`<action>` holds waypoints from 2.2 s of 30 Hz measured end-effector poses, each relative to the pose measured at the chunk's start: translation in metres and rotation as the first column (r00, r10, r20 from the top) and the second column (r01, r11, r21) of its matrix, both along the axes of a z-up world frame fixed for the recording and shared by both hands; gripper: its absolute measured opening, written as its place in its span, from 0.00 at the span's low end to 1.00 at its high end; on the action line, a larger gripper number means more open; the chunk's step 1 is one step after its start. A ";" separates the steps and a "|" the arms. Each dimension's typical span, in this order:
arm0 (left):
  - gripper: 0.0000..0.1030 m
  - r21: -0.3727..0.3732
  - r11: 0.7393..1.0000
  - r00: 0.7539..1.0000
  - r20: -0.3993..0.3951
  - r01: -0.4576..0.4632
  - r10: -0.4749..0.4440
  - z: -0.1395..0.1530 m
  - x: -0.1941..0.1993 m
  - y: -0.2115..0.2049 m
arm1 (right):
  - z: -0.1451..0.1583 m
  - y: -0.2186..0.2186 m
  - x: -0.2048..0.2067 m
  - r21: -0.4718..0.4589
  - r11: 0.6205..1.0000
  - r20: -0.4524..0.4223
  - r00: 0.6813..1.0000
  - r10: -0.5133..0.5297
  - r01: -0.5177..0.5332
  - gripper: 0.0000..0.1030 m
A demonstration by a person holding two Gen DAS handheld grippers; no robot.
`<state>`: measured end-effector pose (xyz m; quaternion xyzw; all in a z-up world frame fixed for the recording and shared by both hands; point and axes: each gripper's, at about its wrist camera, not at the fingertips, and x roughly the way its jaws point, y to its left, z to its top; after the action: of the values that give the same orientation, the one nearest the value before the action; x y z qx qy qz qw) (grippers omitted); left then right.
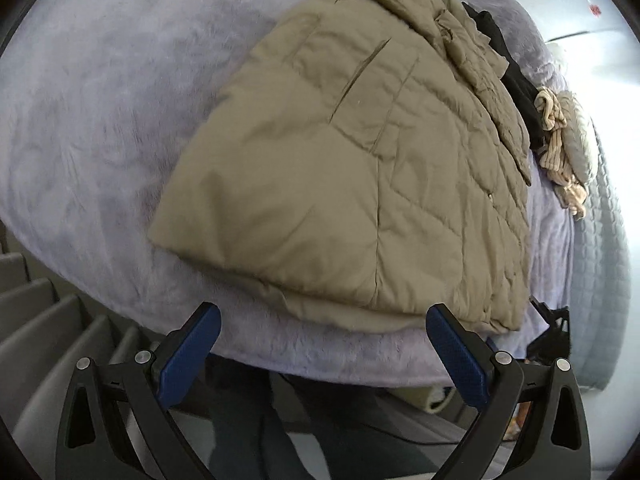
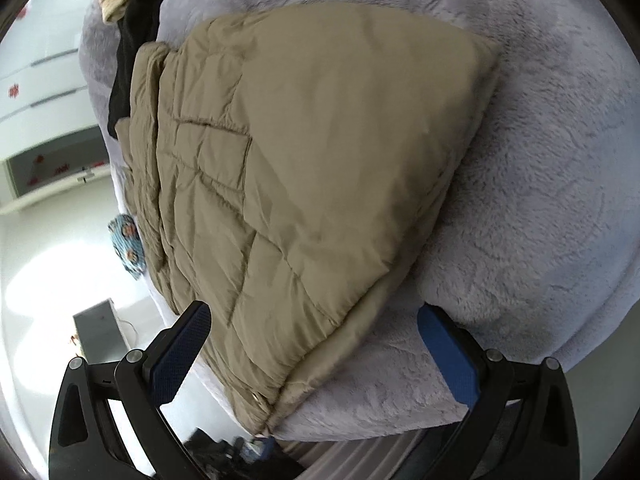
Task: Fold large clothes
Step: 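Grasp the jacket hem with both tools and lift toward the collar, then fold the held hem over onto the collar with both tools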
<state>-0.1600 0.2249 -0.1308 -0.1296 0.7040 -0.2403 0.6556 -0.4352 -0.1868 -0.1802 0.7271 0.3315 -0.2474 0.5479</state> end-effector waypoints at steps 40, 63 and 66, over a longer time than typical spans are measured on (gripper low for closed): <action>0.11 -0.150 0.987 0.957 0.288 0.065 -0.020 0.110 0.104 -0.117 | 0.084 -0.087 0.094 -0.222 0.946 0.042 0.967 0.252 -0.236 0.08; 0.11 -0.082 0.996 0.865 0.499 -0.020 0.058 0.186 0.210 -0.212 | 0.165 -0.202 0.233 -0.409 0.832 0.125 0.880 0.459 -0.375 0.08; 0.11 -0.067 0.997 0.863 0.502 -0.032 0.062 0.181 0.229 -0.224 | 0.167 -0.220 0.262 -0.433 0.808 0.101 0.869 0.483 -0.399 0.08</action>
<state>0.0694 0.0005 0.0500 -0.0978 0.4983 -0.2694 0.8182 -0.1729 -0.4072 -0.0135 0.5241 0.3758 -0.0979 0.7579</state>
